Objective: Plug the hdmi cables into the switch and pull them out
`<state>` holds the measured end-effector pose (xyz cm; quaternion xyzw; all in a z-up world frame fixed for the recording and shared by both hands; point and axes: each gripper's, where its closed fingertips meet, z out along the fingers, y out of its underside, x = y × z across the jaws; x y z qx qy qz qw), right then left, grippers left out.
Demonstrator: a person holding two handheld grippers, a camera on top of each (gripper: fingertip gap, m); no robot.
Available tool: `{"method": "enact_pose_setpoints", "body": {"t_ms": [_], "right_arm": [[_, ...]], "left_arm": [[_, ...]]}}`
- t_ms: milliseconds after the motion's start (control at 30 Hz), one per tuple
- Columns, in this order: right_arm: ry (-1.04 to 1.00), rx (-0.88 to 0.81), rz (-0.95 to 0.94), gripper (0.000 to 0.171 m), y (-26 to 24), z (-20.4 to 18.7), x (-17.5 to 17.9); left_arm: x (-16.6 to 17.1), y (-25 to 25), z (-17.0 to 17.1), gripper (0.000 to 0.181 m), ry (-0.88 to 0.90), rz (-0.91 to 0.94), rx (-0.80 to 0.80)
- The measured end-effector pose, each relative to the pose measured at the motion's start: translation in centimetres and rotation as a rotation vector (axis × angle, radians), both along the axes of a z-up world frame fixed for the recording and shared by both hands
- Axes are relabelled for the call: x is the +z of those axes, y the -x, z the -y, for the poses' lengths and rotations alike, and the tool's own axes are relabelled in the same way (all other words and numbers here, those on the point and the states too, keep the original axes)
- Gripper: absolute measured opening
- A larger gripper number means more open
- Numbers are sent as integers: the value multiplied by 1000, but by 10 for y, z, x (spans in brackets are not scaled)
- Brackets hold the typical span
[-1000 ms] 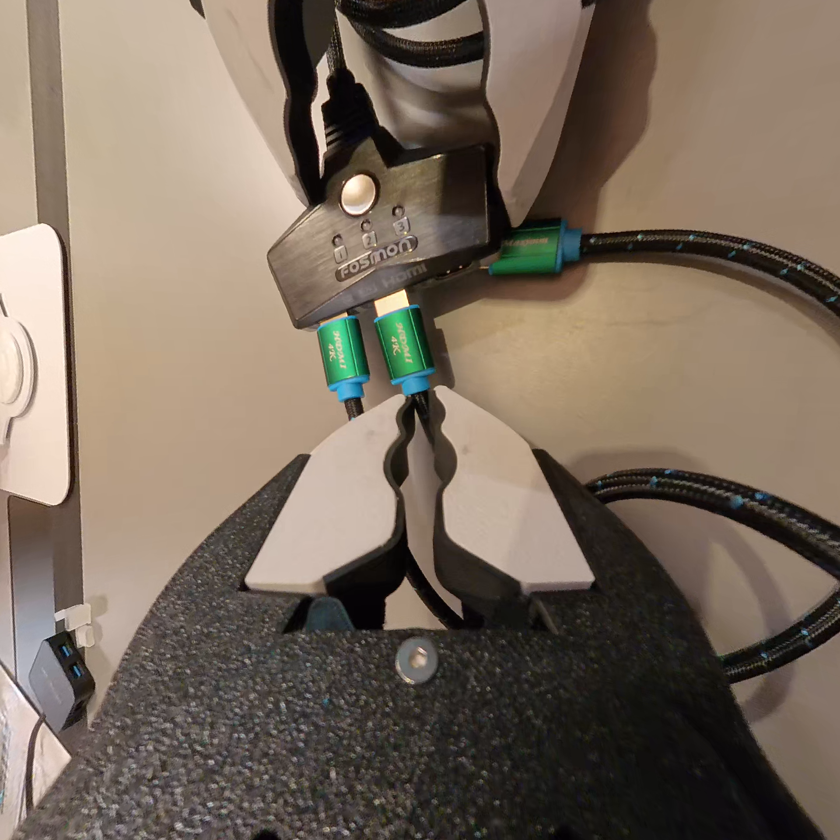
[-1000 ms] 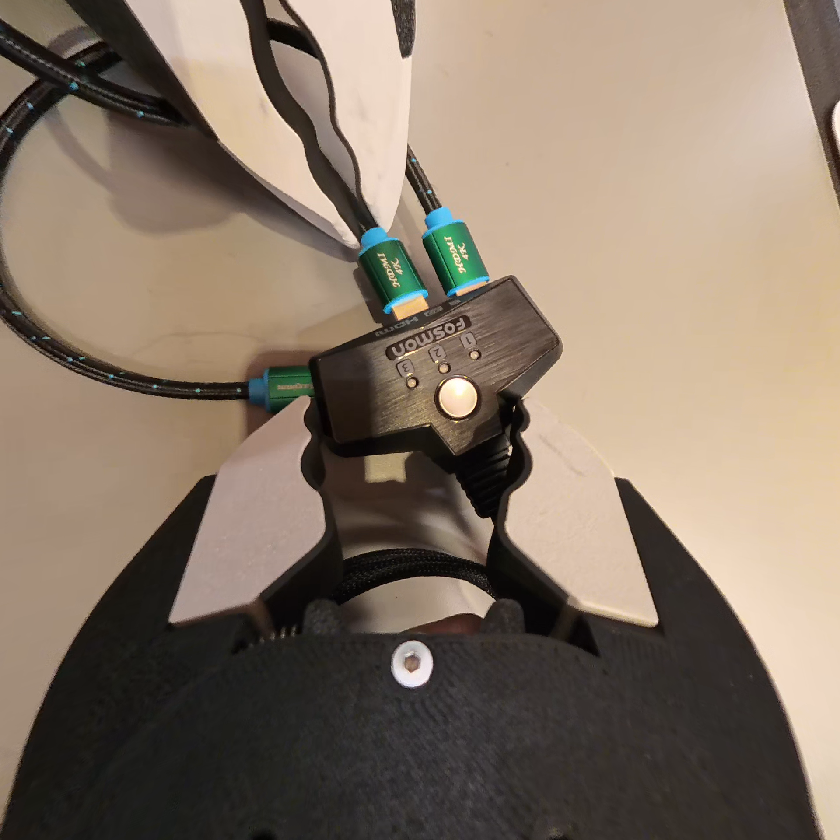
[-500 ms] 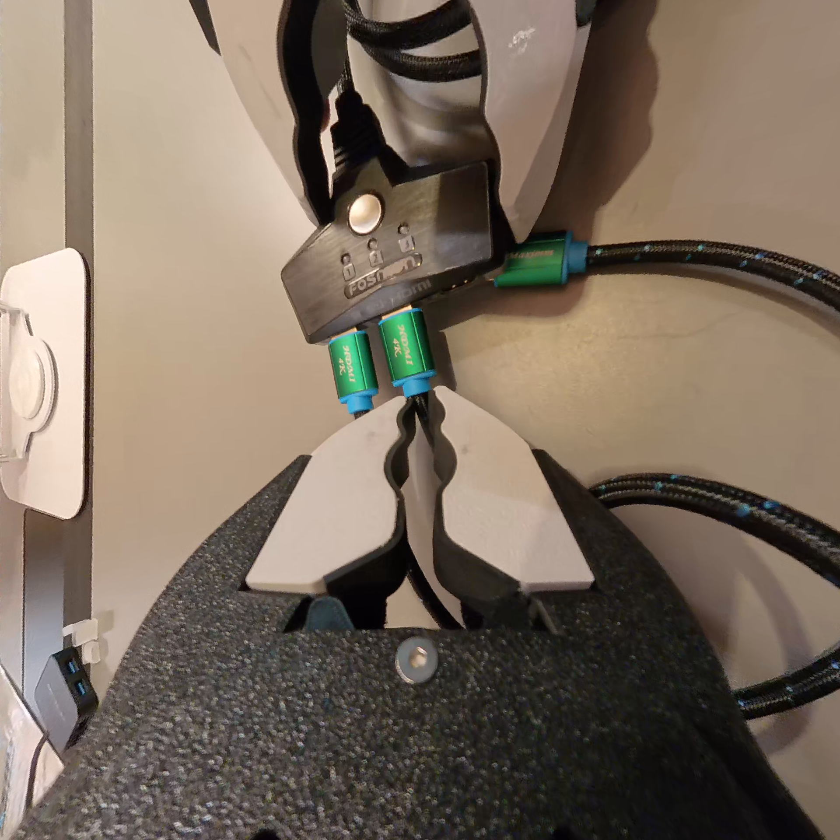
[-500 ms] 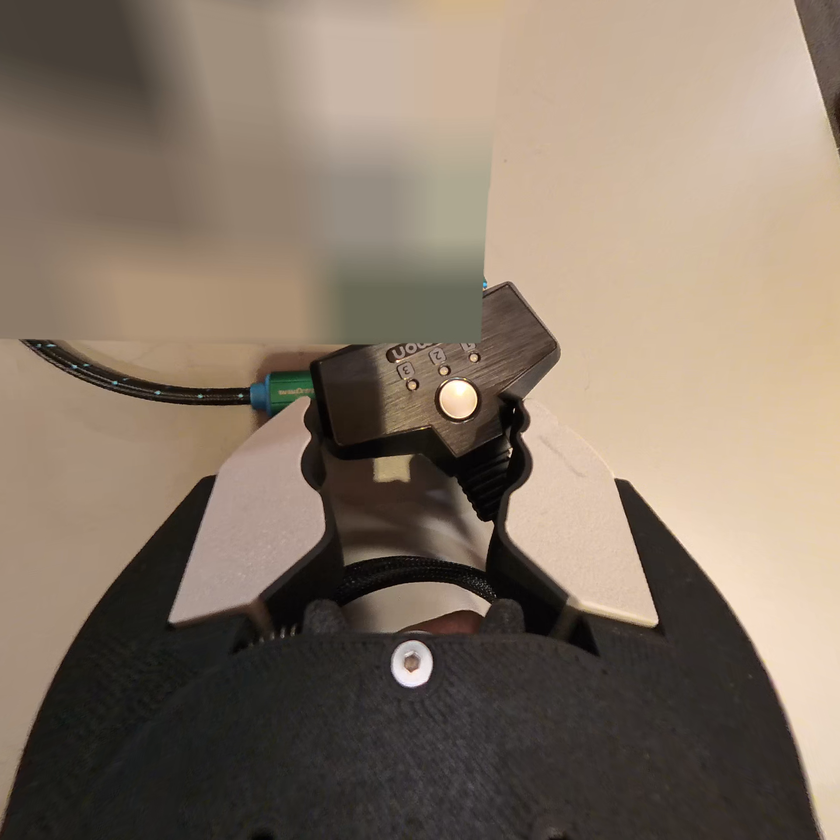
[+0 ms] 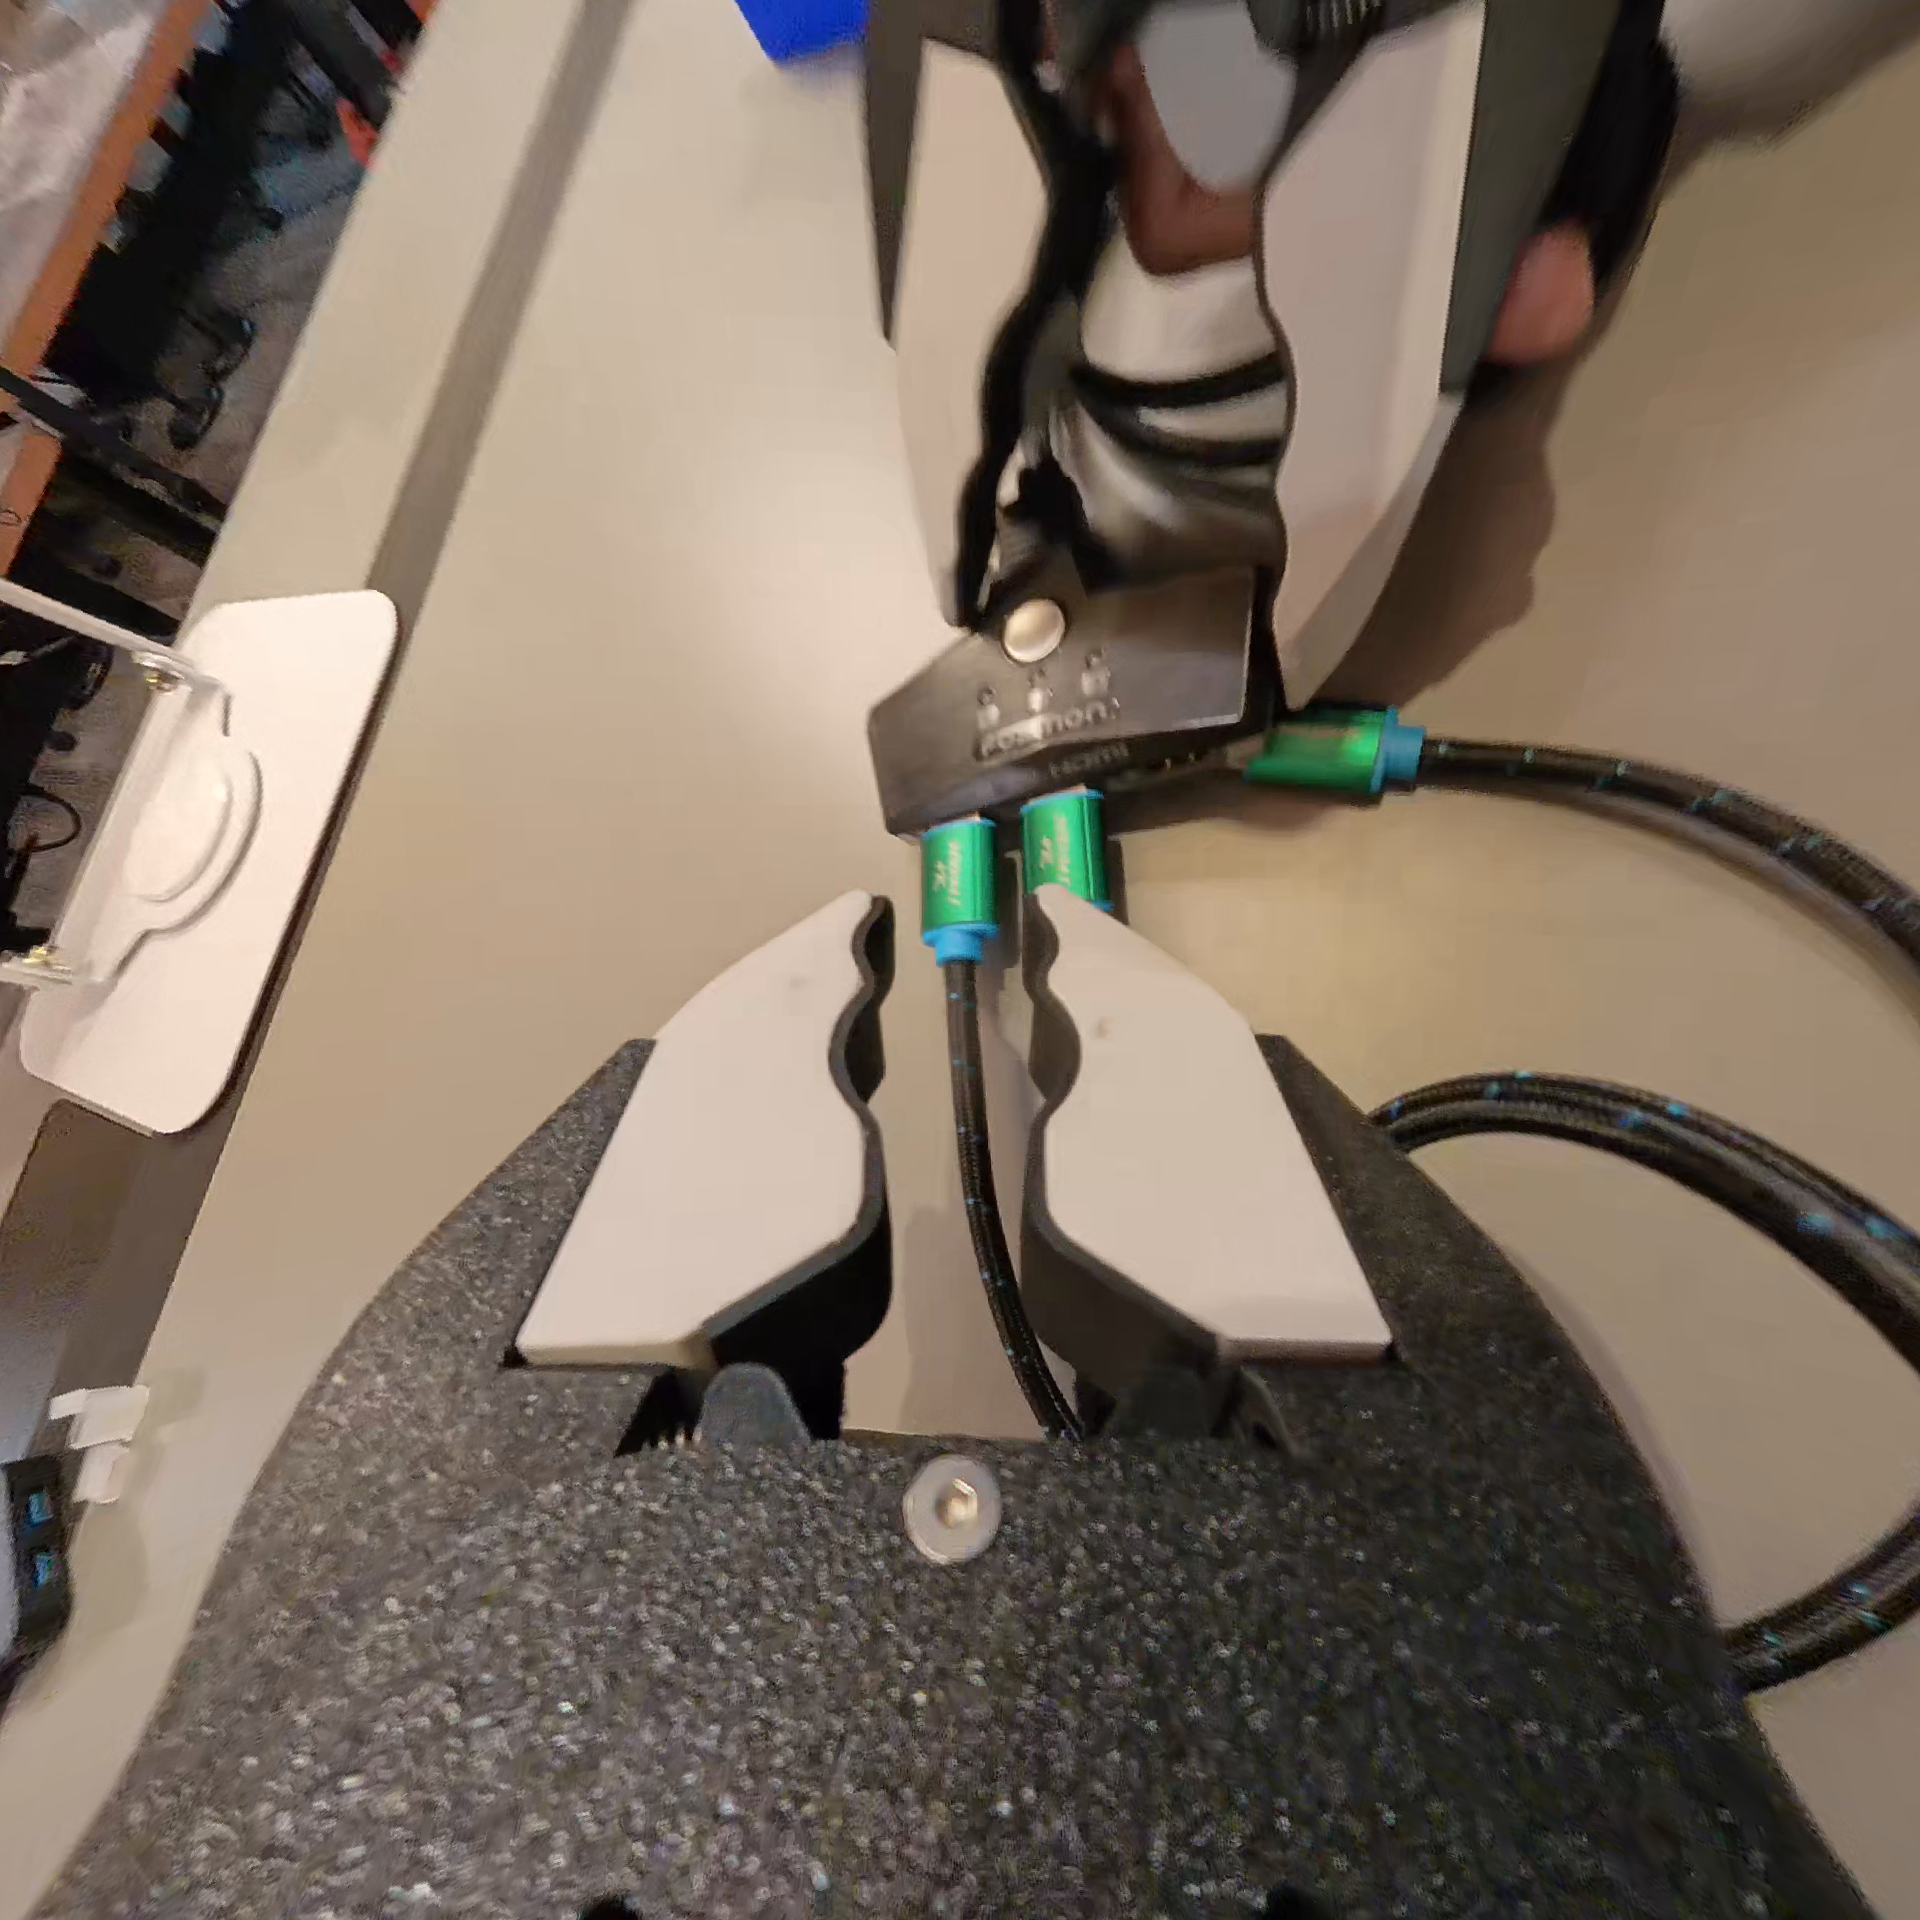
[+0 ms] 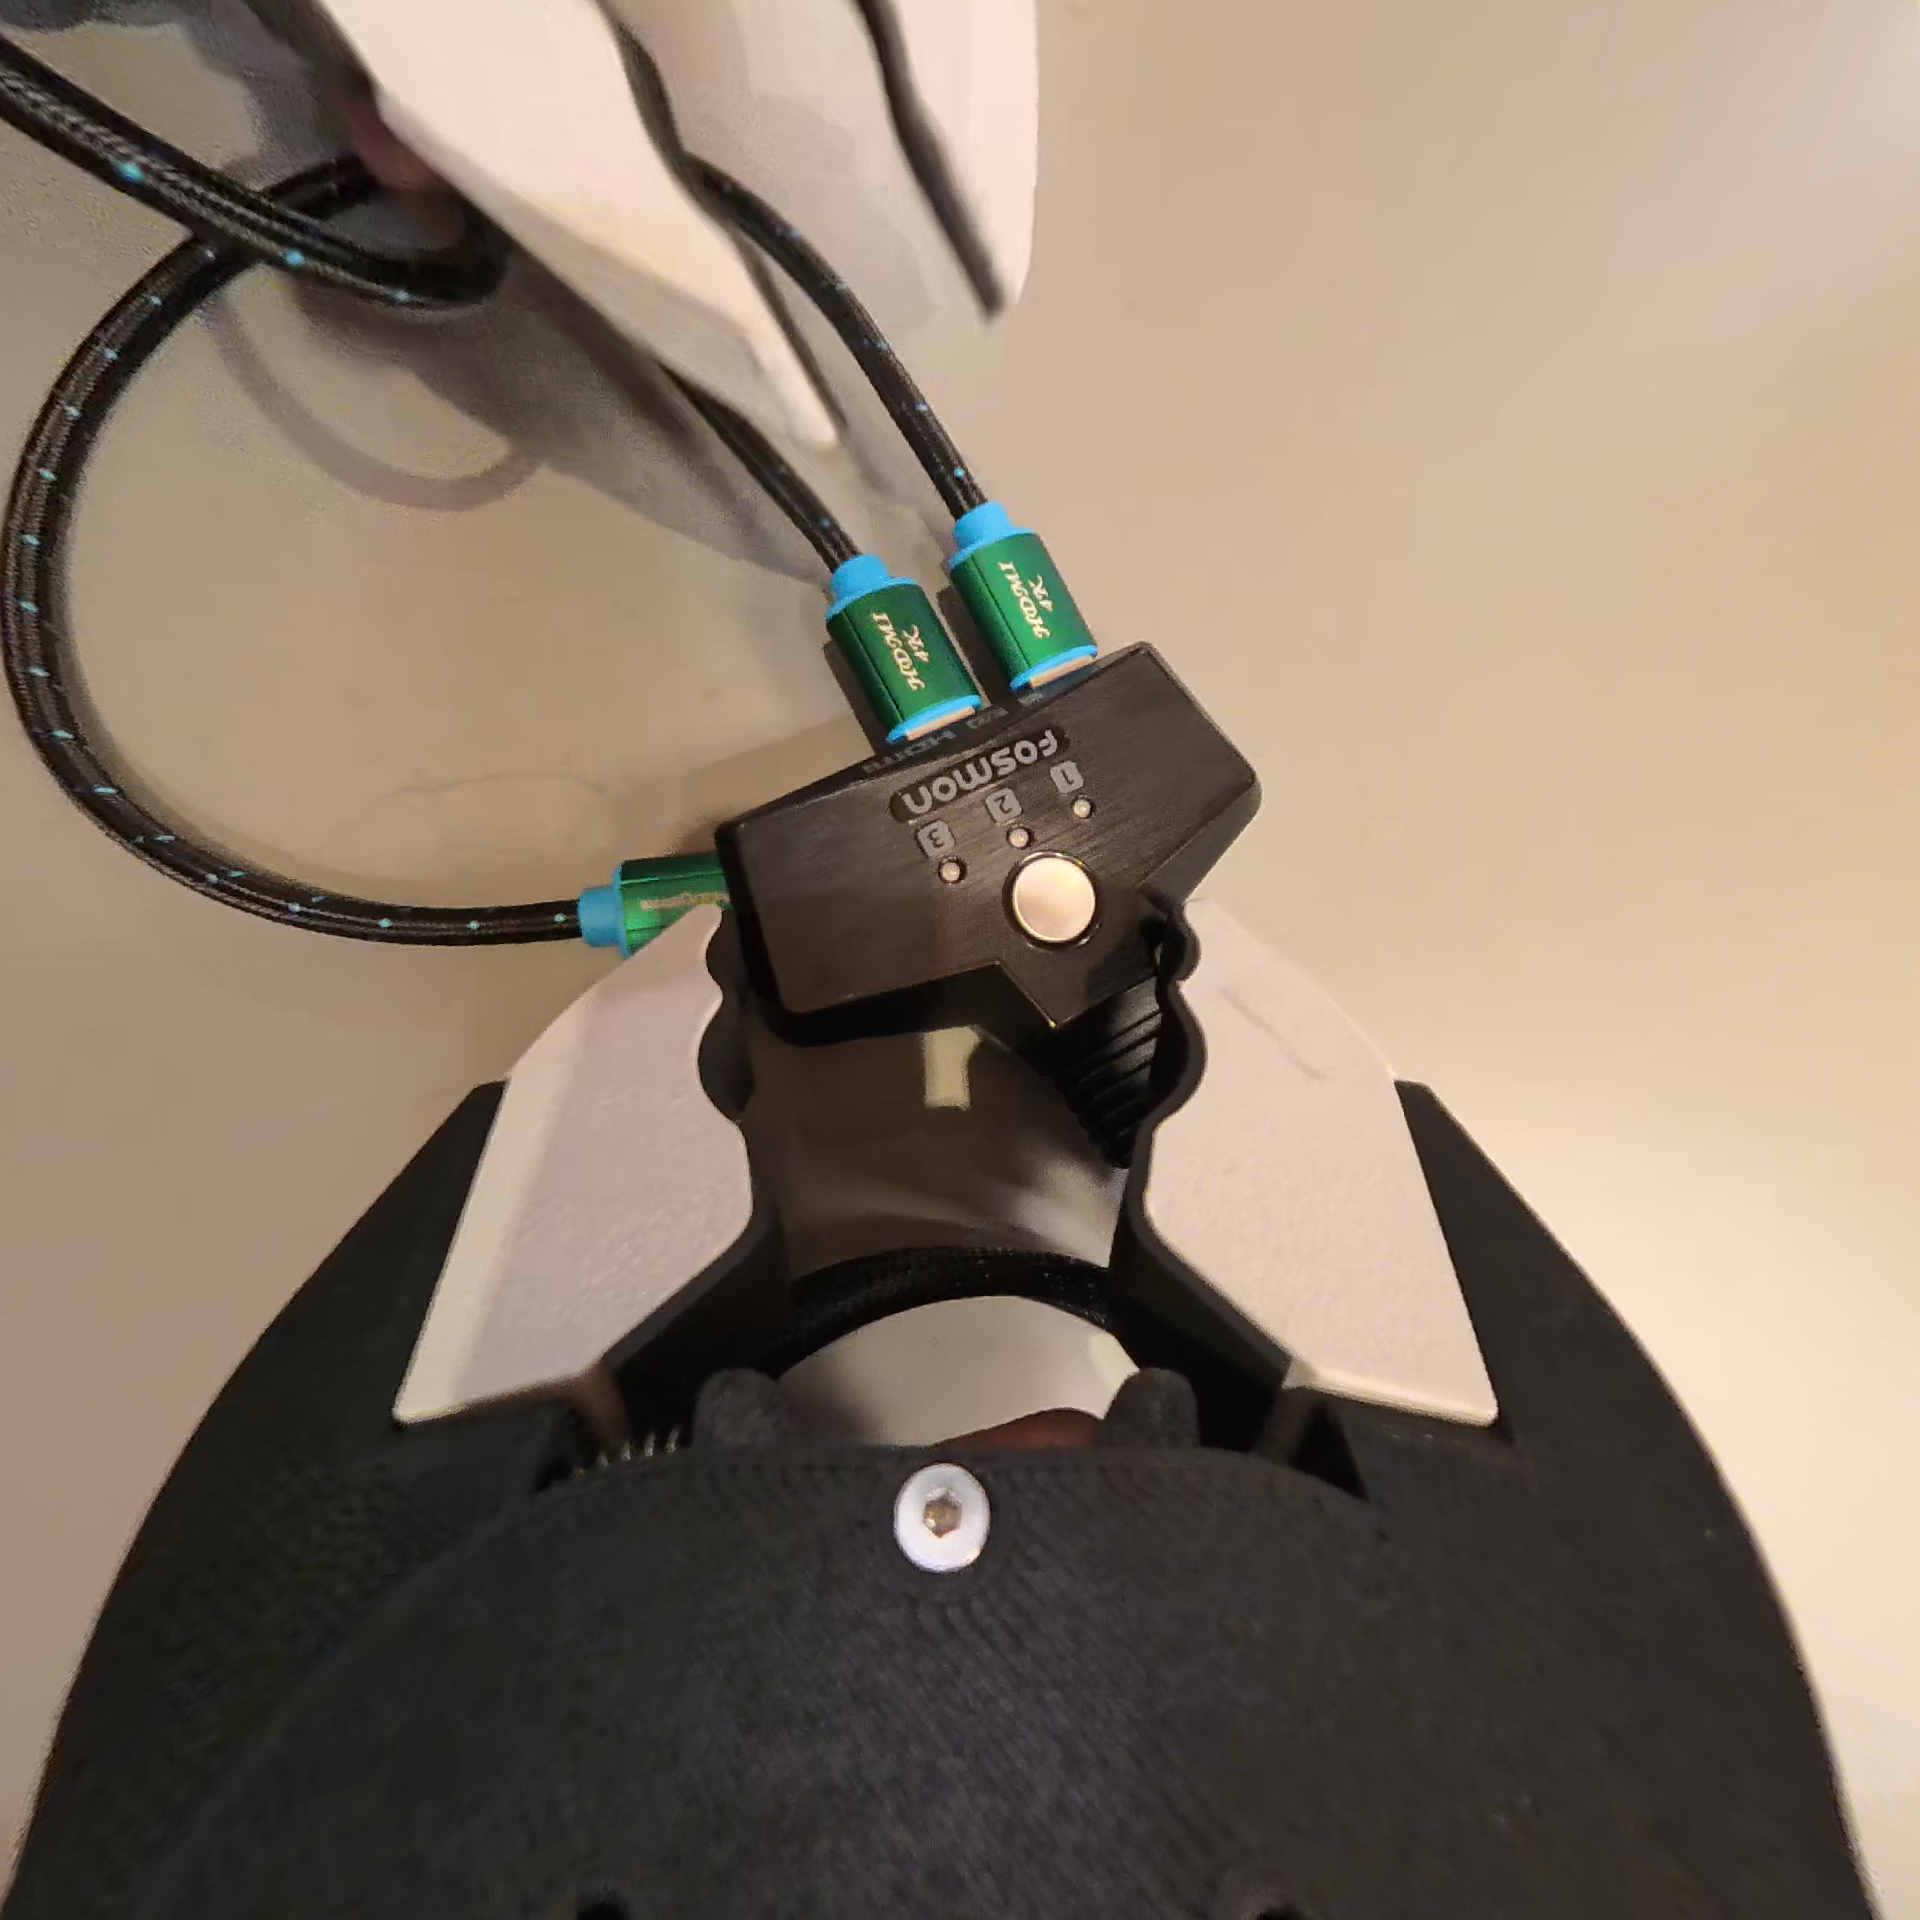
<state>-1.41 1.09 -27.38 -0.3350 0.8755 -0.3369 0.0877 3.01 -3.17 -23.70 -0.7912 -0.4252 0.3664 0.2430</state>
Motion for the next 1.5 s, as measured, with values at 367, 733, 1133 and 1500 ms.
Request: {"method": "enact_pose_setpoints", "body": {"t_ms": [367,733,1133,1500], "right_arm": [[-4,-6,52,78,1,-2,1],[-8,-10,49,78,1,-2,0],[-3,7,13,80,1,-4,-1],[2,5,8,77,3,-6,-1]], "left_arm": [[83,-96,85,42,-269,-206,446],[49,-350,247,40,-302,183,1265],[-46,-398,279,18,-260,516,1463],[8,-397,278,8,-44,338,1370]]}}
